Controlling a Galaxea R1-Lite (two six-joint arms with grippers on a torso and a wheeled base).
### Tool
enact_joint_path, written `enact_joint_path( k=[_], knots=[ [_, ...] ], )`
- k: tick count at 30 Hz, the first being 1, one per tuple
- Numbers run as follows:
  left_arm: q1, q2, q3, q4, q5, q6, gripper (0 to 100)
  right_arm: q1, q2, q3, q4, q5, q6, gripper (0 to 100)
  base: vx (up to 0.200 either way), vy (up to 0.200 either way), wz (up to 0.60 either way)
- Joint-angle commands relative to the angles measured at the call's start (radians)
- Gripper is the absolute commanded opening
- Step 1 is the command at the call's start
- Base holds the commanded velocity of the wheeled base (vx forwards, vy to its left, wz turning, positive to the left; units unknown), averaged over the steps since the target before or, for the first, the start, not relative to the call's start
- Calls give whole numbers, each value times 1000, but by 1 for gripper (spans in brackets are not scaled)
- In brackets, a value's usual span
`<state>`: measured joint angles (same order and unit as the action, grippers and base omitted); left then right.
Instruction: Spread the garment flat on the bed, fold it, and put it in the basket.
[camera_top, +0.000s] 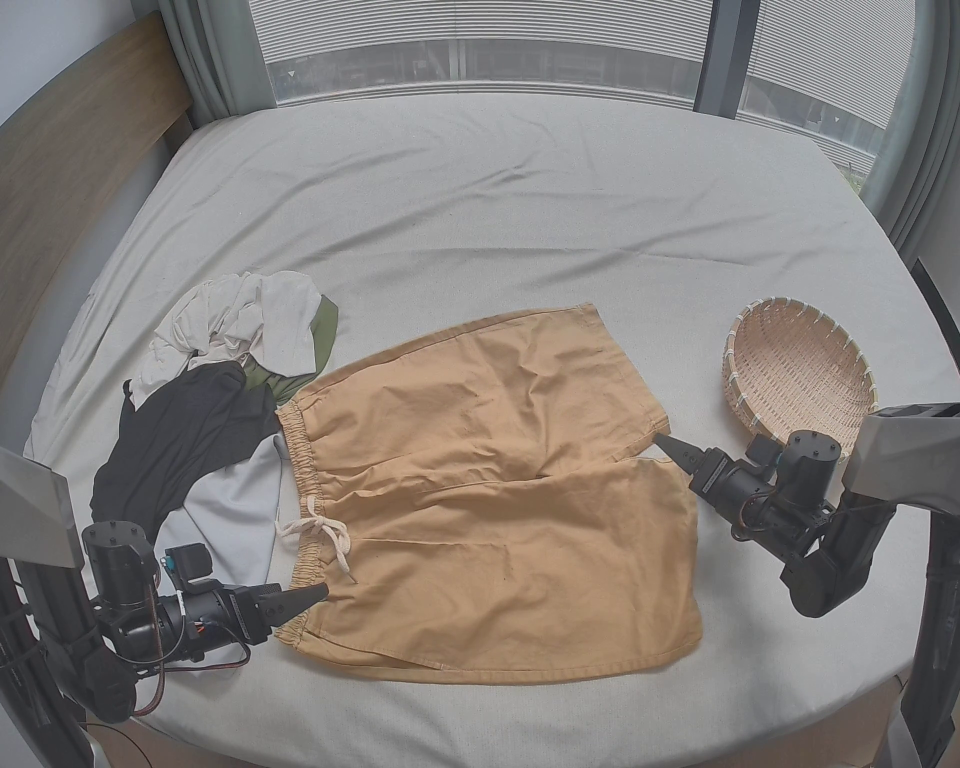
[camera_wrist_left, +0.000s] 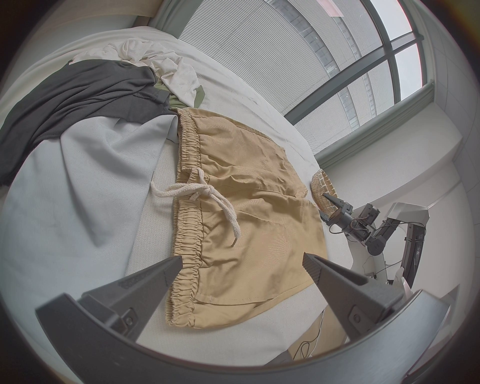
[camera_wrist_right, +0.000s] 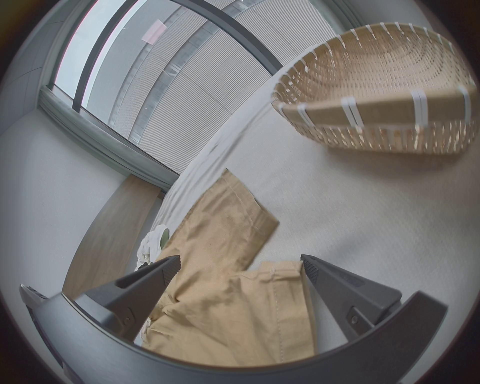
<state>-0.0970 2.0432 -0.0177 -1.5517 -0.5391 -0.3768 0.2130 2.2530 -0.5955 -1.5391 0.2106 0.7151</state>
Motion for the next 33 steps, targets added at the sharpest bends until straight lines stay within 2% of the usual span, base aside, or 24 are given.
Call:
enact_joint_path(
  k=[1, 4, 7, 13, 16, 24, 33],
  knots=[
    [2, 9, 16, 1, 2, 1, 100, -21, -79, 22, -1, -2, 0, 100, 0, 0, 0],
    [2, 12, 16, 2, 4, 1, 100, -26, -107, 48, -1, -4, -5, 100, 0, 0, 0],
    [3, 48, 16, 4, 19, -1, 100, -17, -185, 146, -1, -2, -13, 100, 0, 0, 0],
    [-3, 91, 16, 4, 38, -1, 100, 39, -262, 307, -1, -2, -117, 100, 0, 0, 0],
    [-7, 104, 16, 4, 56, -5, 100, 74, -306, 369, -1, -2, -132, 100, 0, 0, 0],
    [-1, 134, 16, 4, 119, -10, 100, 95, -345, 407, -1, -4, -134, 100, 0, 0, 0],
    [-20, 135, 18, 19, 116, -27, 100, 103, -340, 424, -1, -5, -134, 100, 0, 0, 0]
  ],
)
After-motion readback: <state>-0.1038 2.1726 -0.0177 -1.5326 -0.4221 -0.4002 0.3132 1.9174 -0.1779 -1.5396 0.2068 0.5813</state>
